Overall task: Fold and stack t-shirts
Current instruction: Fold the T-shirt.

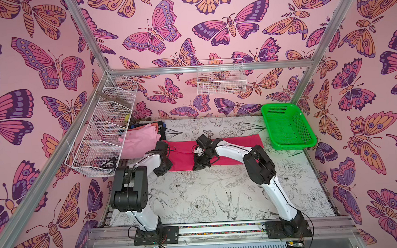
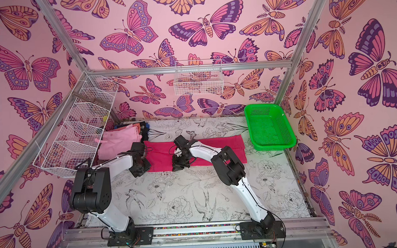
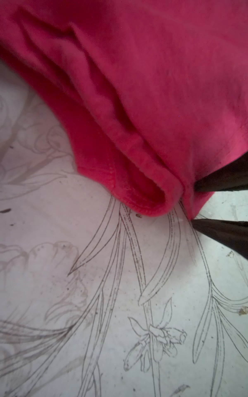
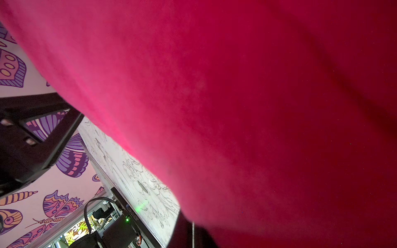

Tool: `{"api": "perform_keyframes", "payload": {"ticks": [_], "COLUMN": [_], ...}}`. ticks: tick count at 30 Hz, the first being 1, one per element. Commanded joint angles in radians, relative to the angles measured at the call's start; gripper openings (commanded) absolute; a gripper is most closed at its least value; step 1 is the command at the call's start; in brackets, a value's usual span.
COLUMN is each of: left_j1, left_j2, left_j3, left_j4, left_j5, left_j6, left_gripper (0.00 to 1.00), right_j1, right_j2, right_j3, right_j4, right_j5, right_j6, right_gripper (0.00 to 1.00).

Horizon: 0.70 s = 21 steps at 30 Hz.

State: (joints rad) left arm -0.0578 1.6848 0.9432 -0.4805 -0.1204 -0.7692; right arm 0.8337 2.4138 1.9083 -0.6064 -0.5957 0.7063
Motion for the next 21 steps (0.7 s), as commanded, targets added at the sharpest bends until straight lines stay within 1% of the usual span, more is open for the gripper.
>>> {"api": "perform_keyframes", "payload": {"ticks": [1, 6, 12, 18, 21], "left_j1": [0.011, 0.015, 0.026, 0.028, 0.029], "left_j2": [-0.017, -0.043, -0.008, 0.010, 0.018], "left_j3": [-0.019, -0.023, -0.008, -0.009, -0.012], "left_j4": [-0.005, -0.012, -0.007, 0.023, 0.048], "left_j5": [-0.021, -0.048, -0.055, -0.028, 0.003], "left_j6": [0.016, 0.025, 0.025, 0.031, 0.034], "left_gripper": [0.28, 0.29, 0.29, 0.28, 0.28], "right_j1": [-0.001, -0.005, -0.009, -0.010, -0.012], "right_j2": [0.031, 0.032, 0.028, 0.029, 0.031], "right_j3": [0.017, 0.016, 0.015, 0.016, 0.018], "right_j4": [-0.043, -0.043, -0.044, -0.044, -0.042], "right_j5": [0.011, 0.008, 0.007, 0.005, 0.003], "right_j6": [-0.016, -0.017, -0.018, -0.016, -0.015], "right_gripper": [0.00, 0.00, 0.00, 0.00, 0.00]}}
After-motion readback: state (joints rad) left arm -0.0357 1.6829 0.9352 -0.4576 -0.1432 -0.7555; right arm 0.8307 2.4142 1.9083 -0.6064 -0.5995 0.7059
